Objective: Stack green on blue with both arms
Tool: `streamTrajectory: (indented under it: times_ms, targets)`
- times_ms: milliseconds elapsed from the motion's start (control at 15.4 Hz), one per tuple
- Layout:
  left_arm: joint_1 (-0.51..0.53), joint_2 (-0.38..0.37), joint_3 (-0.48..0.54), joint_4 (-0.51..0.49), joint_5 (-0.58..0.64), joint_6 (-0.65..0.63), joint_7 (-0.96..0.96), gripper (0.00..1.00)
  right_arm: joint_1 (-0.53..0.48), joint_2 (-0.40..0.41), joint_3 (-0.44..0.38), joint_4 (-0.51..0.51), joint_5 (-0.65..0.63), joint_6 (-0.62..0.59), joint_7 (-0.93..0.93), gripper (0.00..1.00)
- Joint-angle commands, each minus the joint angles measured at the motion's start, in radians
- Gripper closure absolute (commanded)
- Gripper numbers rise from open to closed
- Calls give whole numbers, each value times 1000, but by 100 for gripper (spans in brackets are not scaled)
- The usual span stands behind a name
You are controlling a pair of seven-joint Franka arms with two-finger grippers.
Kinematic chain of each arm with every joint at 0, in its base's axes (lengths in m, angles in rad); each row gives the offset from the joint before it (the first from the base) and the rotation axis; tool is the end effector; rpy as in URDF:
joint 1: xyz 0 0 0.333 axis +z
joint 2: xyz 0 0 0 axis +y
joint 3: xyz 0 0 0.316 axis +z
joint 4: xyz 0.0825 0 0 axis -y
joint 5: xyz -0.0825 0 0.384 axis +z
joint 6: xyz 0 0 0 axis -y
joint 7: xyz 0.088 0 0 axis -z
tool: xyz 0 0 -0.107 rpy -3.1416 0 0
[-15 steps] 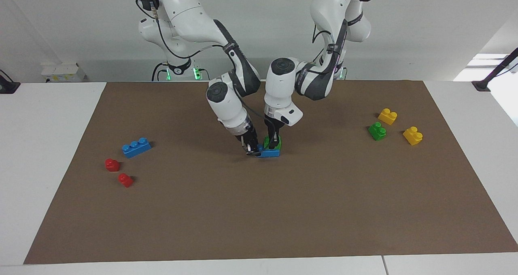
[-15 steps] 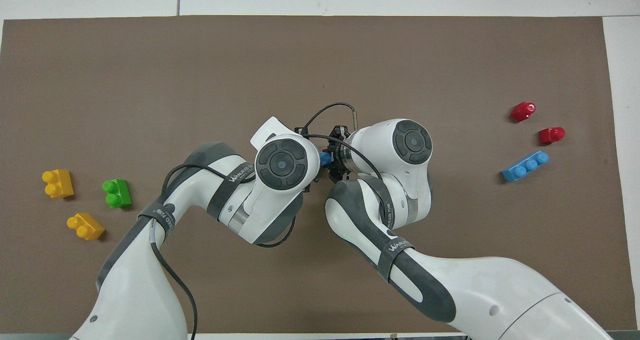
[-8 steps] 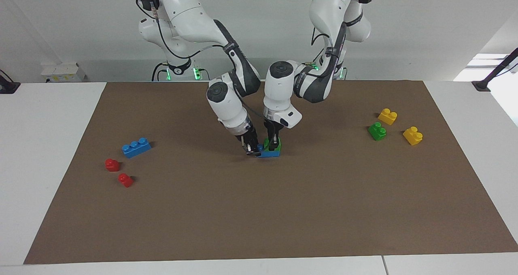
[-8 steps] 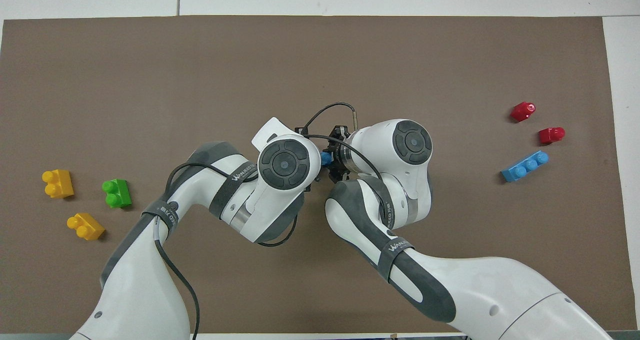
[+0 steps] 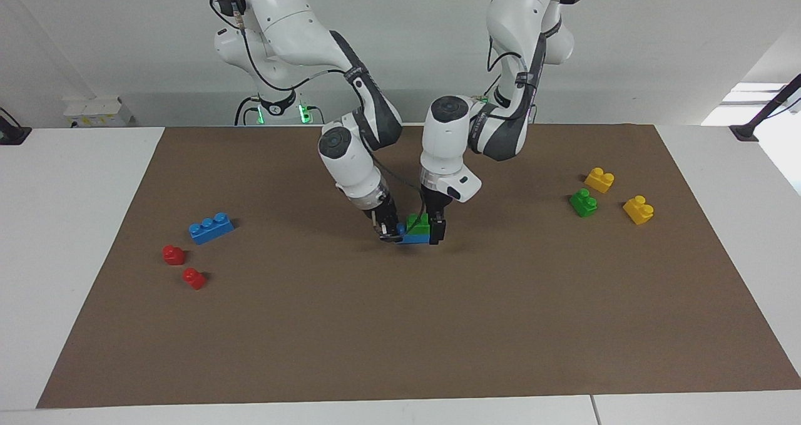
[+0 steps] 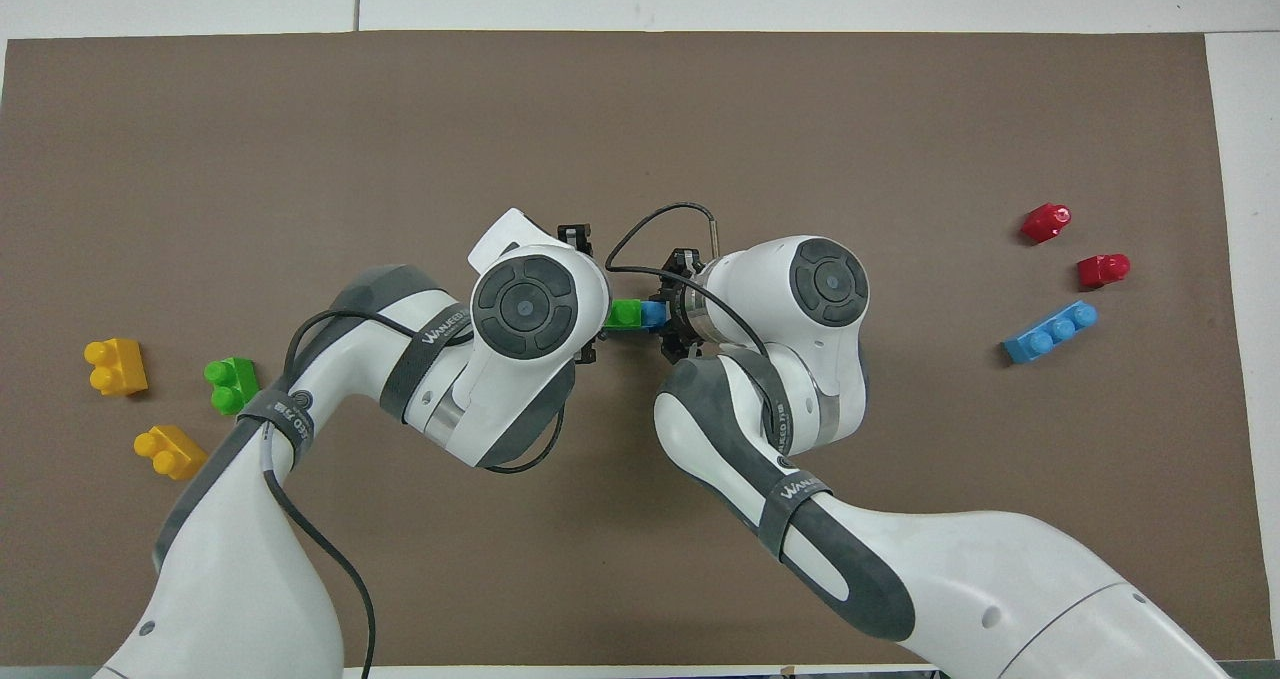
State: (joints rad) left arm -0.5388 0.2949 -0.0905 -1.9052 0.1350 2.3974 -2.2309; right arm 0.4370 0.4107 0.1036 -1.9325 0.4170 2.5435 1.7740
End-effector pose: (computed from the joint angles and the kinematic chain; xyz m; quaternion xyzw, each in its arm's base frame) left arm 0.5176 -0.3714 0.3651 0.7215 0.6843 0.0511 0.0931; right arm 0.5544 0.3223 0.2939 -0.6959 0.6951 0.1014 0.1495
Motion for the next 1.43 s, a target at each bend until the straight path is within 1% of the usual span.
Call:
streamTrajectory:
  times_ms: [0, 130, 260, 390, 585, 780, 1041, 1236, 1366]
  targets:
    - [8, -60, -5, -31, 14, -50, 46, 0, -15, -20, 2, -8, 11, 8, -28, 0]
    - [13, -78, -3, -31, 12, -93, 88, 0, -18, -21, 2, 0, 11, 6, -28, 0]
    - [36, -105, -2, -31, 12, -138, 181, 0, -36, -33, 2, 13, 11, -8, -28, 0]
    - [98, -128, -3, -31, 12, -165, 288, 0, -64, -59, 2, 41, 11, -81, -30, 0]
    - [198, -141, -5, -31, 11, -165, 433, 0, -135, -130, 2, 66, 11, -176, -30, 0]
    - [285, -157, -3, -23, 11, -178, 642, 0, -216, -196, -1, 127, 3, -325, -51, 0]
    - [385, -178, 0, -11, 11, -211, 1130, 0, -343, -311, -2, 144, 5, -459, -315, 0]
    - [450, -187, 0, 37, 9, -285, 1498, 0, -421, -357, -10, 196, -3, -581, -555, 0]
    - [476, -186, 0, 72, 8, -323, 1701, 0, -489, -378, -10, 237, -29, -661, -692, 0]
